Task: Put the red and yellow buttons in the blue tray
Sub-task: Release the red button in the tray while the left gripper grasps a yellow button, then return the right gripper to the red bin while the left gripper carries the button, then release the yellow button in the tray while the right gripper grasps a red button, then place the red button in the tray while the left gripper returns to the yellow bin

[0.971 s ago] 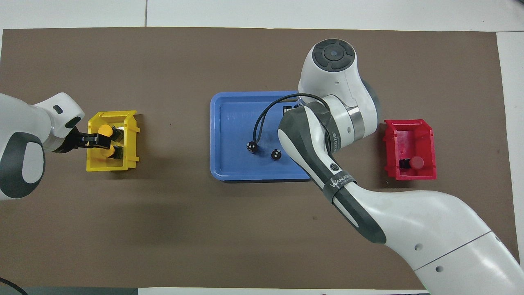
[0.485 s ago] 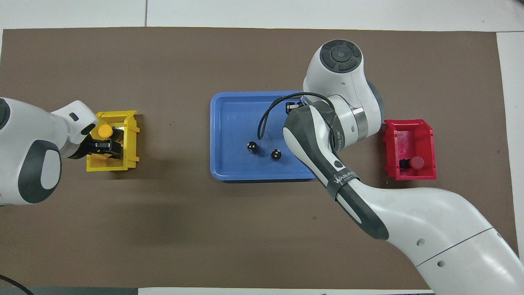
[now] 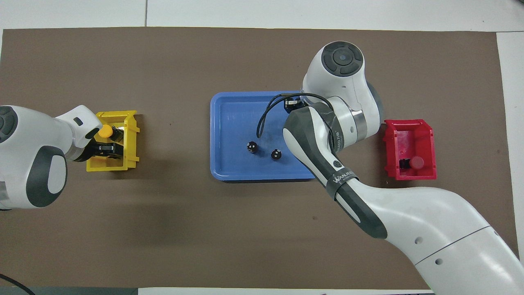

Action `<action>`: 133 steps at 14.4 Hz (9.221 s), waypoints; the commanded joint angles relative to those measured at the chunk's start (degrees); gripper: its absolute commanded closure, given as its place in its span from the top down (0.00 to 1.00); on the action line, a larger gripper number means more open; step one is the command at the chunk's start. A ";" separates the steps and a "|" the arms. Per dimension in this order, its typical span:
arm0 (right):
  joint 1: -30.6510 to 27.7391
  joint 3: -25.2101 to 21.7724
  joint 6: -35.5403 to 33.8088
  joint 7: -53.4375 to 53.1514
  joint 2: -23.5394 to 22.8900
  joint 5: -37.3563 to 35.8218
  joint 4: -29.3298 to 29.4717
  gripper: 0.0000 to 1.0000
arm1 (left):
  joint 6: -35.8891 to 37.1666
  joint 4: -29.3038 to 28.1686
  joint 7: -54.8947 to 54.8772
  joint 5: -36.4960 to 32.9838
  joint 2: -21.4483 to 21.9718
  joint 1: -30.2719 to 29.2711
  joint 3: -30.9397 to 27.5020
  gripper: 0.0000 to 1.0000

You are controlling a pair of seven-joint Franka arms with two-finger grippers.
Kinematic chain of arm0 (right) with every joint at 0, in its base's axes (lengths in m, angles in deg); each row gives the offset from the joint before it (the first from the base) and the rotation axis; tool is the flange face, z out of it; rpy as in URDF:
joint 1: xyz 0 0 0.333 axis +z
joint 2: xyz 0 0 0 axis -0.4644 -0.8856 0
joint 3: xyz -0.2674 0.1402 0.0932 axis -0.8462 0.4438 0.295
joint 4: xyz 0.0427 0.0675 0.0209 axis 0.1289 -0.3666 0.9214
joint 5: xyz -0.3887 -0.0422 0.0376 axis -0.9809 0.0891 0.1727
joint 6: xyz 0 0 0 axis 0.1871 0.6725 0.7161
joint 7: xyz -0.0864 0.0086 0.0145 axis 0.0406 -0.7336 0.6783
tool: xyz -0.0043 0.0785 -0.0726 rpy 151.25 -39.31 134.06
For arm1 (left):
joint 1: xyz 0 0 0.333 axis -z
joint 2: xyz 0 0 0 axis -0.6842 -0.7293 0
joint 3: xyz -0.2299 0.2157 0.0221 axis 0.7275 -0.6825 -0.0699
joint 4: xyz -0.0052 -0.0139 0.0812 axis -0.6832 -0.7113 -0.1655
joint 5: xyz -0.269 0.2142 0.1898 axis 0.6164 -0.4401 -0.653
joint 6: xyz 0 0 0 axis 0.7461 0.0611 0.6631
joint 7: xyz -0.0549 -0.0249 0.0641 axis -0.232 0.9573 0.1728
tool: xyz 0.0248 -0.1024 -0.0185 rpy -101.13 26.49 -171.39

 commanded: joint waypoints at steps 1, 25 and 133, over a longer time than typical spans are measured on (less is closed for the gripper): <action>-0.81 0.68 1.26 -0.28 0.10 0.99 -0.49 0.88 | -1.71 0.24 1.36 -0.72 -0.29 0.56 -0.38 0.73; -26.21 0.42 -7.56 39.37 28.13 -0.33 -29.55 0.80 | 34.33 27.40 7.66 -0.81 1.82 1.87 1.29 0.09; -0.80 5.43 -11.74 -4.85 -1.84 -2.88 13.82 0.79 | -5.31 6.41 1.27 4.38 -5.92 2.84 -3.72 0.76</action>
